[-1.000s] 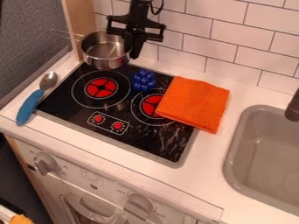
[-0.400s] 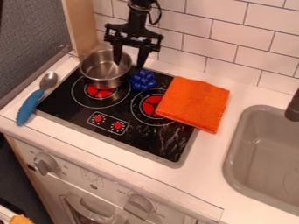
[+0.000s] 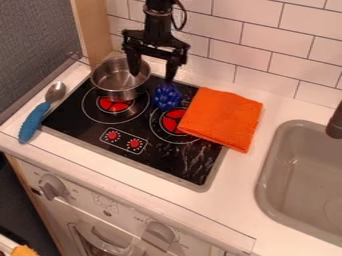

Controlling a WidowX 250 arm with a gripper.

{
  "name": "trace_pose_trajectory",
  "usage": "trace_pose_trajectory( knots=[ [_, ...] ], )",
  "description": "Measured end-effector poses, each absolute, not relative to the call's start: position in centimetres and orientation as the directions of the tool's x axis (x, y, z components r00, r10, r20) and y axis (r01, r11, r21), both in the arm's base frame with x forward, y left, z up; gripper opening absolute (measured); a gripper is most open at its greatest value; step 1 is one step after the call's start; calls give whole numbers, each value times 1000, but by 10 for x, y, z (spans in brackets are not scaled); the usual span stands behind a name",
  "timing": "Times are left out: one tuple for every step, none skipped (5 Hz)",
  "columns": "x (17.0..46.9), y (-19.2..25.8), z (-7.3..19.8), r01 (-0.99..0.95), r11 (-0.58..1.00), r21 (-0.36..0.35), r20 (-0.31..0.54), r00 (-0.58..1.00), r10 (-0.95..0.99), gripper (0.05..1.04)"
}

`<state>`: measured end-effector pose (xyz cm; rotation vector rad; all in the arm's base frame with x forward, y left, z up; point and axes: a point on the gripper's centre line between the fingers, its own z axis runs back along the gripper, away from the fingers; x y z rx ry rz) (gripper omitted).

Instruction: Move the silver pot on the left burner

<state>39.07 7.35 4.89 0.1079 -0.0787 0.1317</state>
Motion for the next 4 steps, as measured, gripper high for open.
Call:
trace_pose_trajectory(
  knots=[
    [385, 70, 54, -51, 994, 97, 114, 993, 40, 1006],
    [378, 68, 48, -14, 996, 91, 82, 997, 6, 1005],
    [374, 67, 46, -6, 996, 88, 62, 998, 1, 1003],
    [374, 67, 46, -6, 996, 88, 62, 998, 1, 1003]
  ],
)
